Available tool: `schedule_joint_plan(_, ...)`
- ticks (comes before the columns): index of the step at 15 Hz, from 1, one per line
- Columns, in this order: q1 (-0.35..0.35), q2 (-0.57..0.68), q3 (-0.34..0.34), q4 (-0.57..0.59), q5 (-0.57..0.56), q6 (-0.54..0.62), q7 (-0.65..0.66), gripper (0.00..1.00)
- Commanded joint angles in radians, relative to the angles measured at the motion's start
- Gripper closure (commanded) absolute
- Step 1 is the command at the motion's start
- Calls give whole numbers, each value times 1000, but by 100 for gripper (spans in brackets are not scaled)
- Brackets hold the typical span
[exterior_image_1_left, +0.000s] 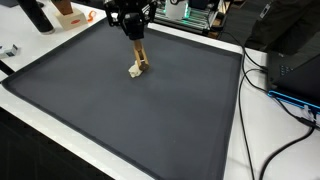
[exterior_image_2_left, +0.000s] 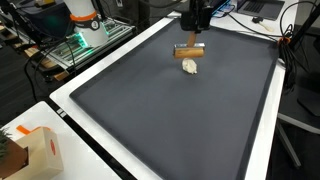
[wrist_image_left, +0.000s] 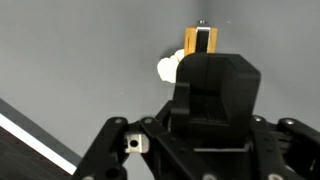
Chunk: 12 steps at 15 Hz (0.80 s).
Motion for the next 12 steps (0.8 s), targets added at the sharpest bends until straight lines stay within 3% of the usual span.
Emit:
schedule_joint_plan(1, -28, 6, 18, -23, 27, 47, -67, 77)
schedule_joint_plan(12, -48, 80, 45, -15, 62, 60, -174, 77)
